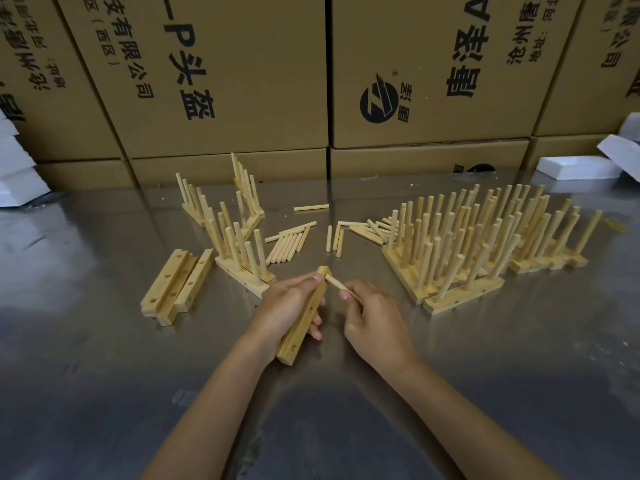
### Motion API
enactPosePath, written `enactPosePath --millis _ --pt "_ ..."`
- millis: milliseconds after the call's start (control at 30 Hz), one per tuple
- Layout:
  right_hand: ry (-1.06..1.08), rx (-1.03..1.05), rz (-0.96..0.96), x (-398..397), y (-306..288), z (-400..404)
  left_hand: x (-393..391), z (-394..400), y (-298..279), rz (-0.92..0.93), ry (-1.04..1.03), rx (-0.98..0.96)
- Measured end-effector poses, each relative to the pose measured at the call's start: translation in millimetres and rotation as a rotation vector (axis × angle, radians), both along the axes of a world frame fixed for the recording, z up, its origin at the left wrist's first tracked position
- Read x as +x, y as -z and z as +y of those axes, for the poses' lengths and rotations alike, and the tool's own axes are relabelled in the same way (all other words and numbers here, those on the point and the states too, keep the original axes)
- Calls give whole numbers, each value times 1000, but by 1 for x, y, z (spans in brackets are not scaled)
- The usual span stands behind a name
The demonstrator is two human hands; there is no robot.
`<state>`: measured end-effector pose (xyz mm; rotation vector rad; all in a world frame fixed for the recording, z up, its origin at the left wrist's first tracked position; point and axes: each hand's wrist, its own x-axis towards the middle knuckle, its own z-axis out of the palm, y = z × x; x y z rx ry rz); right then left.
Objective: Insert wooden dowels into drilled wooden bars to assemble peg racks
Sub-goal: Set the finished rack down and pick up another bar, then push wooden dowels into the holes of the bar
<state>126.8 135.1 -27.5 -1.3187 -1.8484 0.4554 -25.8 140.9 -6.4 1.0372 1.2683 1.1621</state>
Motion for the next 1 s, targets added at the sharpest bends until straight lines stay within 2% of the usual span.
enactPosePath --millis 133,333,433,567,700,800,900,1000 --pt "57 50 -181 8 -4 1 -2 -2 0 52 59 12" --pt "2 112 -458 18 -12 3 0 -4 2 223 118 50" --pt "-13 101 -442 19 -14 4 0 -7 -1 245 149 76" --pt "-20 -45 -305 21 -18 6 1 -9 -2 285 186 124" --pt "-45 -315 90 20 -22 10 5 -9 0 297 180 181" --pt "-64 -482 284 23 -23 11 5 -8 1 305 182 201" --pt "-175 -768 580 29 -26 16 3 -7 1 289 227 193" --pt "-309 -952 735 35 -30 18 -1 -4 1 255 268 159"
